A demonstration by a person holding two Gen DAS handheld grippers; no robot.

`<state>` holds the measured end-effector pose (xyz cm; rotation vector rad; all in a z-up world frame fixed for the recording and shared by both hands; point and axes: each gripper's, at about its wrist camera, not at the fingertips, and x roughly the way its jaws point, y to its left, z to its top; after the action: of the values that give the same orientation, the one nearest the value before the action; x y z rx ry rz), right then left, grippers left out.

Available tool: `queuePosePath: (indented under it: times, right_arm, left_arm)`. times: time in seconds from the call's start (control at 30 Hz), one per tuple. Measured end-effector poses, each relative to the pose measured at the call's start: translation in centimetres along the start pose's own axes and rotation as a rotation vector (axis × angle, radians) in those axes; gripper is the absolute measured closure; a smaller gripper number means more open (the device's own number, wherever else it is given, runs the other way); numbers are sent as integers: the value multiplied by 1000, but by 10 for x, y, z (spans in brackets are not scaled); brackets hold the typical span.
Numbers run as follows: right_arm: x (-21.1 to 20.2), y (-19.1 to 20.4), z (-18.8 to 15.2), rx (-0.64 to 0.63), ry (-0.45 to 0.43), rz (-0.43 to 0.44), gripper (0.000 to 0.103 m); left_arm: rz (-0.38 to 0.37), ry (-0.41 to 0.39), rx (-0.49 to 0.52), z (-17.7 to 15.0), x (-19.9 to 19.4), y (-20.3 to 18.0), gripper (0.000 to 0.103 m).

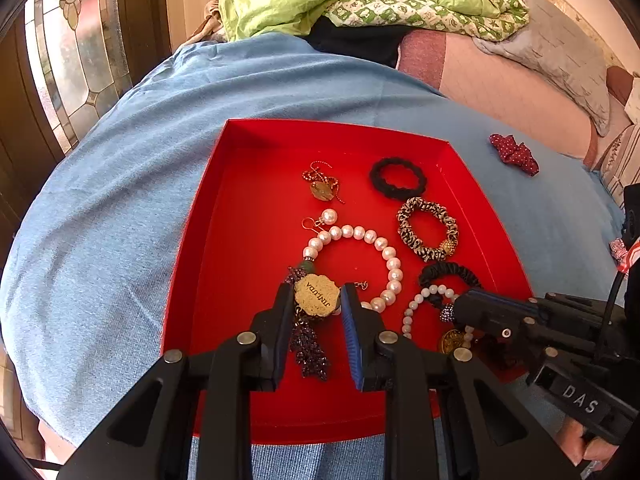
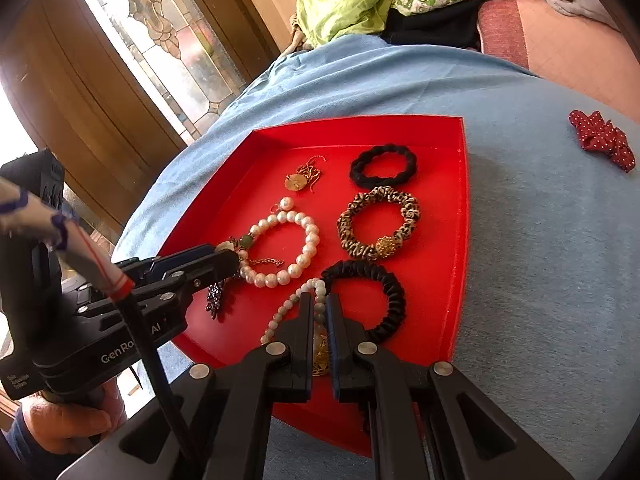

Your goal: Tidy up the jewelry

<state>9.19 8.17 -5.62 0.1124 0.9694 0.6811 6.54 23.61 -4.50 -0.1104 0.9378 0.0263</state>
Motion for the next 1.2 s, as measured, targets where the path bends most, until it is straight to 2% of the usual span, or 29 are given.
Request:
queuePosePath:
  times: [0.2, 0.5, 0.57, 0.63, 0.77, 0.83, 0.93, 1.03, 1.2]
  right_arm:
    - [-5, -4, 1, 7, -15, -4, 96]
    - [-10, -6, 3, 16, -25, -2, 94]
    - [-12, -7, 3, 19, -29, -3, 89]
    - [-15, -9, 3, 25, -40, -5, 78]
    - [-22, -12, 6, 37, -59, -6, 75]
    - [-26, -14, 7, 43, -67, -5, 64]
    - [-32, -16, 8, 46, -81, -13, 55]
    - [-35, -17, 9, 35, -89, -32, 49]
    - [-41, -17, 10, 0, -108, -115, 38]
  left_arm:
    - [10, 5, 4, -1, 1, 0, 78]
    - [31, -3, -2, 0, -1, 1, 59]
    - [37, 0, 0, 0, 0, 1, 59]
    - [41, -1, 0, 0, 0, 0, 57]
    - [59, -8, -4, 1, -1, 1, 43]
    - [58, -10, -6, 2, -2, 1, 41]
    - [80, -5, -8, 3, -1, 1, 28]
    - [100, -10, -19, 5, -2, 4, 26]
    - [154, -42, -65, 9, -10, 10, 24]
